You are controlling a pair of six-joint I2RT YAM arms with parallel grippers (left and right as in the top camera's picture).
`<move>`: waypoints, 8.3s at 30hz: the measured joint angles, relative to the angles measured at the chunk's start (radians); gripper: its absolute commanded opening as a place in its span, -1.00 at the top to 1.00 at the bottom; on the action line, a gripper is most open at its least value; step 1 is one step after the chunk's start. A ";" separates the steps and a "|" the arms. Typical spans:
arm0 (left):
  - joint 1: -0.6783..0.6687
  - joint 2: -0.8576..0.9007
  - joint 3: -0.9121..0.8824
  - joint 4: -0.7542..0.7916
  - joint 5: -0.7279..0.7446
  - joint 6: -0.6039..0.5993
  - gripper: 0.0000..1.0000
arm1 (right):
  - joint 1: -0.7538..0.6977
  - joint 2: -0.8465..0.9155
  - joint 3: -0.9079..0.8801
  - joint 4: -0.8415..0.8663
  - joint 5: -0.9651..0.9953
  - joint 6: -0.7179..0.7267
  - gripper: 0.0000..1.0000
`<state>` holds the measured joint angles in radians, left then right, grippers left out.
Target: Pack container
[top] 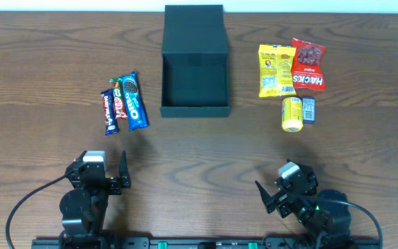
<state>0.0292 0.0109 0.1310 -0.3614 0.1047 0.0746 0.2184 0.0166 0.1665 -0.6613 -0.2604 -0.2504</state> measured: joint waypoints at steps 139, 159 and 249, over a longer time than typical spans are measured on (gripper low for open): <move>0.000 -0.001 -0.001 0.003 0.000 0.000 -0.91 | 0.175 2.026 1.360 -0.101 0.251 0.468 0.97; 0.000 -0.001 -0.001 0.003 0.000 0.000 -0.91 | 0.226 1.842 1.307 -0.406 0.371 0.663 0.97; 0.000 -0.001 -0.001 0.003 0.000 0.000 -0.91 | 0.100 1.583 1.557 -0.386 0.500 0.472 -0.98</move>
<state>0.0292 0.0101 0.1303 -0.3584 0.1043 0.0746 0.3183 1.5997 1.7237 -1.0477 0.2401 0.2214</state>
